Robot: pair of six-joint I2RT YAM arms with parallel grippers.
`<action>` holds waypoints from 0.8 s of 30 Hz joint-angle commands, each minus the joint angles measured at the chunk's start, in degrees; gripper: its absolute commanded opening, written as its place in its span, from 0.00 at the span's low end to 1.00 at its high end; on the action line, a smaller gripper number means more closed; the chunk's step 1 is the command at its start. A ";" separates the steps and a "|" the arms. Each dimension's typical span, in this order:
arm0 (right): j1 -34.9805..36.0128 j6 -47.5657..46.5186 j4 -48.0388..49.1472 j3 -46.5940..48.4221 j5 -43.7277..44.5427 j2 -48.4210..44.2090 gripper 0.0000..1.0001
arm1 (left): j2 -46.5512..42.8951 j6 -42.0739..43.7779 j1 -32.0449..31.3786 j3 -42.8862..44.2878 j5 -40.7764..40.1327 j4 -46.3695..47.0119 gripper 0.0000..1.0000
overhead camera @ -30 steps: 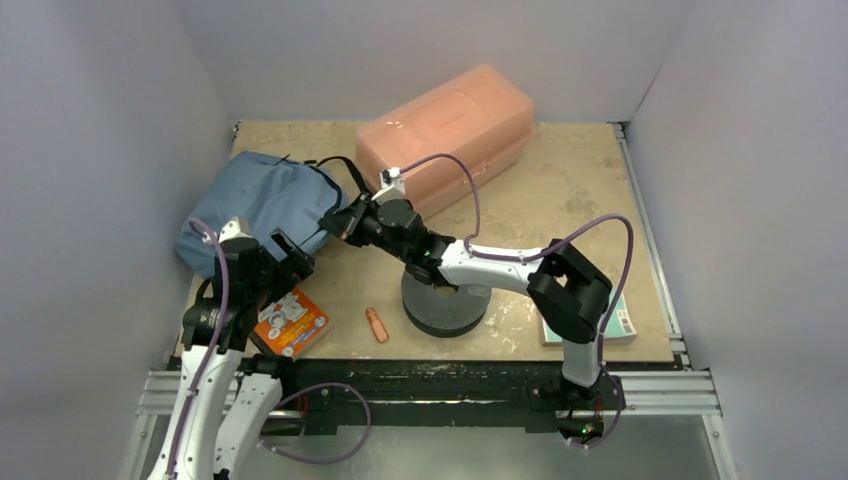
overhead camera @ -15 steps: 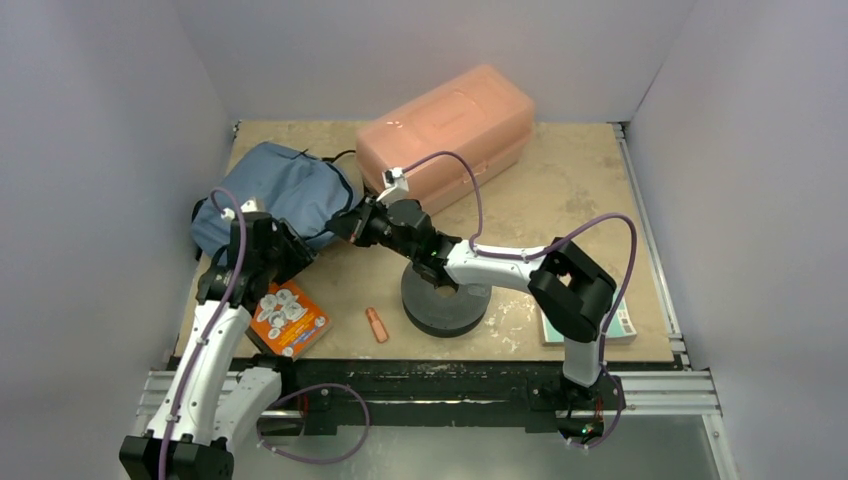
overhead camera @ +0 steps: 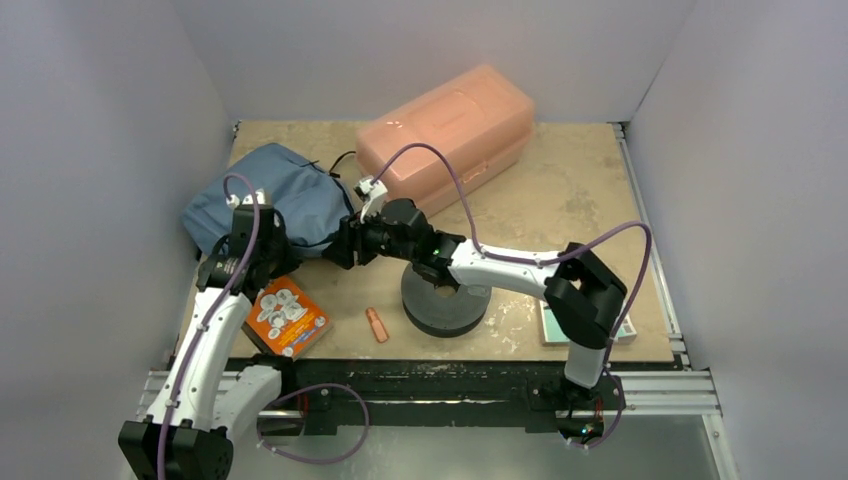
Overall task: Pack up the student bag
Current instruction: Pick up the student bag at the center of the board.
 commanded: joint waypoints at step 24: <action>-0.11 -68.57 24.42 -8.20 -7.03 0.03 0.61 | -10.84 16.00 0.71 3.10 8.58 -1.77 0.00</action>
